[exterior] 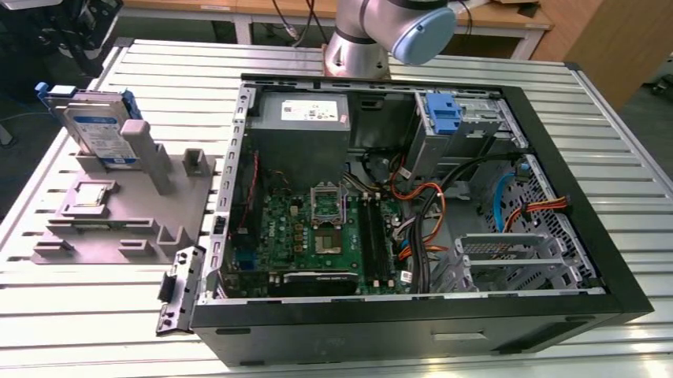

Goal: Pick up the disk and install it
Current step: 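Reach for the disk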

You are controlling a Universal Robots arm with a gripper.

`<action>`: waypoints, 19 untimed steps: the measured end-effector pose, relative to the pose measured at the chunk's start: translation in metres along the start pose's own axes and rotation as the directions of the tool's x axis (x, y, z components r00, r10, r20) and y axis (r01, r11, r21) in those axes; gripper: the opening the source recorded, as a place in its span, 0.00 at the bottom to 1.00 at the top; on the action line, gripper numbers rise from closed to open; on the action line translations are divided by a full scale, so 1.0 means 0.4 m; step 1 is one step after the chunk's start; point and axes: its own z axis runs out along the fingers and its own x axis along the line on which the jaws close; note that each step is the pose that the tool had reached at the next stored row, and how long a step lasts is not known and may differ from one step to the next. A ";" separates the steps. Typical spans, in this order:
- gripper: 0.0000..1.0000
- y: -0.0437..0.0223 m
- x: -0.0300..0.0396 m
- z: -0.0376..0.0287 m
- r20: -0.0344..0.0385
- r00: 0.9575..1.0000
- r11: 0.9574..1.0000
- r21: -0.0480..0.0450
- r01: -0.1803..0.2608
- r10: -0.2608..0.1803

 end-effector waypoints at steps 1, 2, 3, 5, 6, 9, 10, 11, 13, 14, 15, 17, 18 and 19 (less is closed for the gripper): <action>0.10 0.000 0.001 0.000 0.000 1.000 1.000 0.000 0.000 0.000; 0.10 0.000 0.001 0.000 0.000 1.000 1.000 0.000 0.000 0.000; 0.10 0.000 0.001 0.000 0.000 1.000 1.000 0.000 0.000 0.000; 0.10 0.000 0.001 0.000 0.000 1.000 1.000 0.000 0.000 0.000; 0.10 0.000 0.001 0.000 0.000 1.000 1.000 0.000 0.000 0.000; 0.10 0.000 0.001 0.000 0.000 1.000 1.000 0.000 0.000 0.000; 0.10 0.000 0.001 0.000 0.000 1.000 1.000 0.000 0.000 0.000; 0.10 0.000 0.003 0.000 0.000 1.000 1.000 0.000 0.000 0.000; 0.10 0.000 0.006 0.001 0.000 1.000 1.000 0.000 0.000 0.000; 0.10 -0.001 0.007 0.001 0.000 1.000 1.000 0.000 0.000 0.000; 0.10 -0.001 0.010 0.001 0.000 1.000 1.000 0.000 0.000 0.000; 0.10 -0.001 0.017 0.002 0.000 1.000 1.000 0.000 0.000 0.000; 0.10 -0.002 0.021 0.002 0.000 1.000 1.000 0.000 0.000 0.000; 0.10 -0.002 0.026 0.002 0.000 1.000 1.000 0.000 0.000 0.000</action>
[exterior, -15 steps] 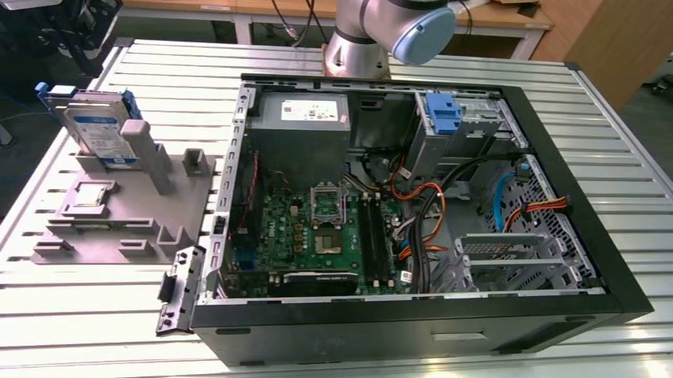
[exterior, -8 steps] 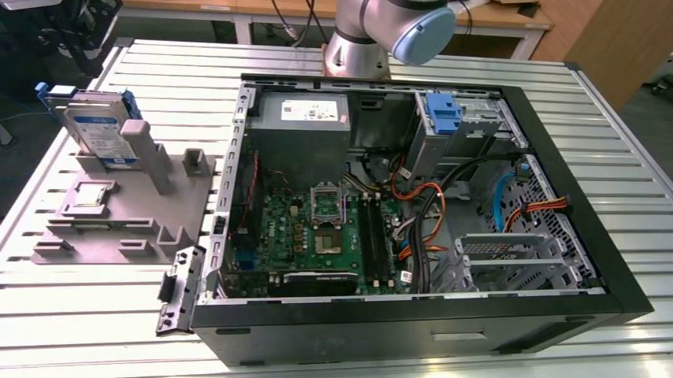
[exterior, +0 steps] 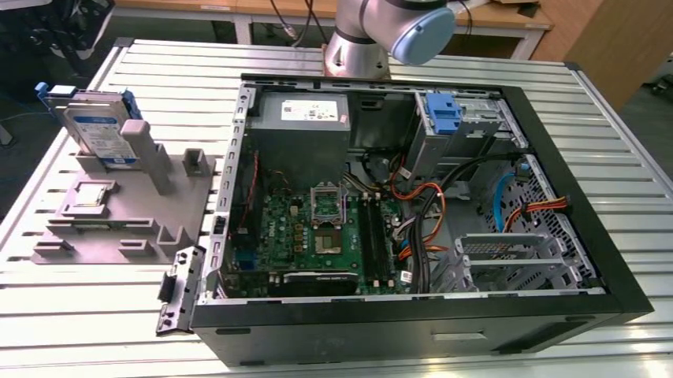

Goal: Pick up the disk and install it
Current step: 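Reach for the disk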

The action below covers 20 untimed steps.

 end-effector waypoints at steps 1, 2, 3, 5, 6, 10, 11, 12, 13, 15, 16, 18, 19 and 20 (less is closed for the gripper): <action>0.10 0.000 0.004 0.000 0.000 1.000 1.000 0.000 0.000 0.000; 0.10 0.000 0.008 0.000 0.000 1.000 1.000 0.000 0.000 0.000; 0.10 -0.001 0.013 0.001 0.000 1.000 1.000 0.000 0.000 0.000; 0.10 -0.001 0.021 0.002 0.000 1.000 1.000 0.000 0.000 0.000; 0.10 -0.001 0.025 0.002 0.000 1.000 1.000 0.000 0.000 0.000; 0.10 -0.001 0.035 0.003 0.000 1.000 1.000 0.000 0.000 0.000; 0.10 0.000 0.037 0.003 0.000 1.000 1.000 0.000 0.000 0.000; 0.10 0.000 0.039 0.004 0.000 1.000 1.000 0.000 0.000 0.000; 0.10 0.002 0.041 0.004 0.000 1.000 1.000 0.000 0.000 0.000; 0.10 0.004 0.043 0.004 0.000 1.000 1.000 0.000 0.000 0.000; 0.10 0.004 0.043 0.004 0.000 1.000 1.000 0.000 0.000 0.000; 0.10 0.004 0.044 0.004 0.000 1.000 1.000 0.000 0.000 0.000; 0.10 0.004 0.044 0.005 0.000 1.000 1.000 0.000 0.000 0.000; 0.10 0.004 0.044 0.005 0.000 1.000 1.000 0.000 0.000 0.000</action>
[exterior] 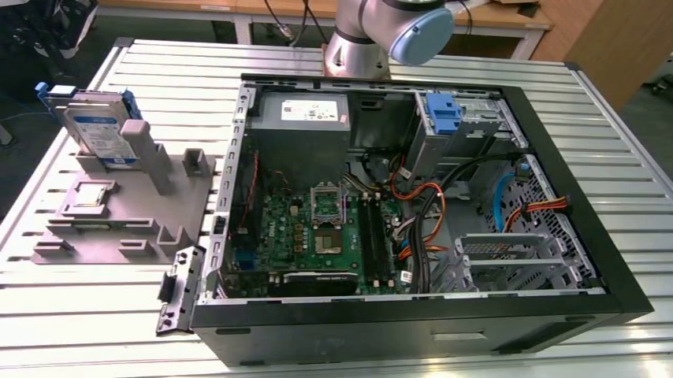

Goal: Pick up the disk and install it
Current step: 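Reach for the disk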

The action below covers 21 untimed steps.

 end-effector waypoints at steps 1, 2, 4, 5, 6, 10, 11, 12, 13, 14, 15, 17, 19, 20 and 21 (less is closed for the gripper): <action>0.10 0.000 0.000 0.000 0.000 1.000 1.000 0.000 0.000 0.000; 0.10 0.000 0.000 0.000 0.000 1.000 1.000 0.000 0.000 0.000; 0.10 0.000 0.000 0.000 0.000 1.000 1.000 0.000 0.000 0.000; 0.10 0.000 0.000 0.000 0.000 1.000 1.000 0.000 0.000 0.000; 0.10 0.000 0.000 0.000 0.000 1.000 1.000 0.000 0.000 0.000; 0.10 0.002 0.001 0.001 0.000 1.000 1.000 0.000 0.000 0.000; 0.10 0.005 0.003 0.001 0.000 1.000 1.000 0.000 0.000 0.000; 0.10 0.009 0.004 0.002 0.000 1.000 1.000 0.000 0.000 0.000; 0.10 0.012 0.007 0.002 0.000 1.000 1.000 0.000 0.000 0.000; 0.10 0.014 0.013 0.003 0.000 1.000 1.000 0.000 0.000 0.000; 0.10 0.016 0.020 0.003 0.000 1.000 1.000 0.000 0.000 0.000; 0.10 0.019 0.035 0.004 0.000 1.000 1.000 0.000 0.000 0.000; 0.10 0.021 0.049 0.006 0.000 1.000 1.000 0.000 0.000 0.000; 0.10 0.021 0.056 0.006 0.000 1.000 1.000 0.000 0.000 0.000; 0.10 0.022 0.063 0.007 0.000 1.000 1.000 0.000 0.000 0.000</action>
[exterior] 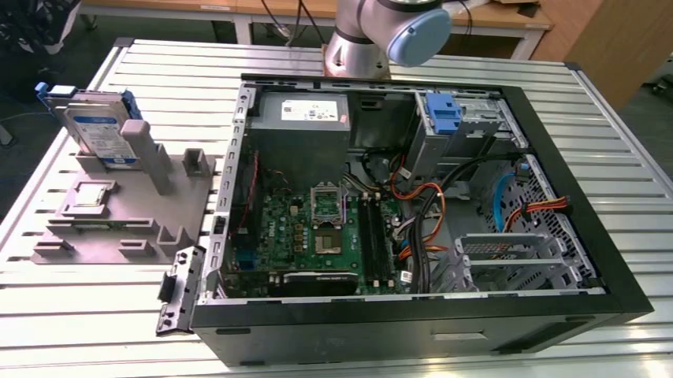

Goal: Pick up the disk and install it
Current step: 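Reach for the disk, then pick up the disk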

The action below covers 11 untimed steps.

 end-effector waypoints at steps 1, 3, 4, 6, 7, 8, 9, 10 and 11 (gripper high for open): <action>0.10 0.001 0.007 0.001 0.000 1.000 1.000 0.000 0.000 0.000; 0.10 0.003 0.018 0.002 0.000 1.000 1.000 0.000 0.000 0.000; 0.10 0.004 0.023 0.003 0.000 1.000 1.000 0.000 0.000 0.000; 0.10 0.005 0.034 0.005 0.000 1.000 1.000 0.000 0.000 0.000; 0.10 0.005 0.034 0.005 0.000 1.000 1.000 0.000 0.000 0.000; 0.10 0.005 0.035 0.005 0.000 1.000 1.000 -0.001 0.000 0.000; 0.10 0.005 0.035 0.005 -0.001 1.000 1.000 -0.003 0.000 0.000; 0.10 0.005 0.035 0.005 -0.001 1.000 1.000 -0.003 0.000 0.000; 0.10 0.005 0.035 0.005 -0.001 1.000 1.000 -0.003 0.000 0.000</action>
